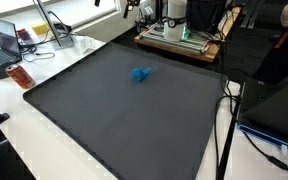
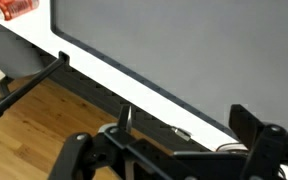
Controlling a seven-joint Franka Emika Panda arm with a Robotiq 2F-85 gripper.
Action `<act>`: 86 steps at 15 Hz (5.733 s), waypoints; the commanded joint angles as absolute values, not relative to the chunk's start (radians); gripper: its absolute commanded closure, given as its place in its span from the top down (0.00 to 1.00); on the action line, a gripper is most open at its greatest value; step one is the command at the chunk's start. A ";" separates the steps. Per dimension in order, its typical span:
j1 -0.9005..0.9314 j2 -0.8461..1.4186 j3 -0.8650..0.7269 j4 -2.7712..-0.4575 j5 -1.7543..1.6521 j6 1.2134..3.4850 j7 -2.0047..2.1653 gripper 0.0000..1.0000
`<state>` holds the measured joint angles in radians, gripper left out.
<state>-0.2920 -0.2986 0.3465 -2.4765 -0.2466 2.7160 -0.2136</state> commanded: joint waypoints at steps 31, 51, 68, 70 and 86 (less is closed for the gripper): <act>0.189 0.216 0.159 -2.153 -0.531 2.052 0.329 1.00; 0.384 0.696 0.058 -1.713 -0.554 1.727 0.404 1.00; 0.361 0.848 0.057 -1.512 -0.507 1.559 0.238 1.00; 0.348 0.819 0.062 -1.540 -0.494 1.572 0.223 1.00; 0.142 0.424 0.108 -2.014 -0.322 1.947 -0.046 1.00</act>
<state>0.1905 0.5668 0.0929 -1.8349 -0.3624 1.8241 0.0040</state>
